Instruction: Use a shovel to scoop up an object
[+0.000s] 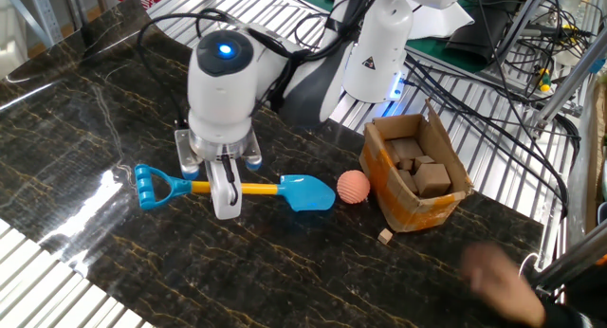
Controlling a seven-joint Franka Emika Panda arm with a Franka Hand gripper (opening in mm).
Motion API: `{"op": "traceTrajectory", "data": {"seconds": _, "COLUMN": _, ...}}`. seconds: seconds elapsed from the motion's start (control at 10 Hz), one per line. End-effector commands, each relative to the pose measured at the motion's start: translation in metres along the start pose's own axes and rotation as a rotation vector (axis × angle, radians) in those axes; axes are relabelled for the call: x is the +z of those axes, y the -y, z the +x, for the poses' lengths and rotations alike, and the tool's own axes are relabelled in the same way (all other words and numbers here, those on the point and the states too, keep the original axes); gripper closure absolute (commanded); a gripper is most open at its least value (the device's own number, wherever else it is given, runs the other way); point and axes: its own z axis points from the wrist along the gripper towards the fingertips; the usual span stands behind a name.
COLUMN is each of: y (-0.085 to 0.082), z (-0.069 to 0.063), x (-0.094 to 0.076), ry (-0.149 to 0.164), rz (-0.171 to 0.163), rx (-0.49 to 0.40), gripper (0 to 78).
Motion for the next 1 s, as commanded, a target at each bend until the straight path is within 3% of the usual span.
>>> {"op": "traceTrajectory", "data": {"seconds": 0.1, "y": -0.001, "z": -0.0001, "x": 0.0001, "ry": 0.014, "rz": 0.003, "rx": 0.007, "gripper": 76.3}}
{"op": "traceTrajectory", "data": {"seconds": 1.0, "y": -0.001, "z": 0.0, "x": 0.0001, "ry": 0.026, "rz": 0.008, "rx": 0.056, "gripper": 76.3}}
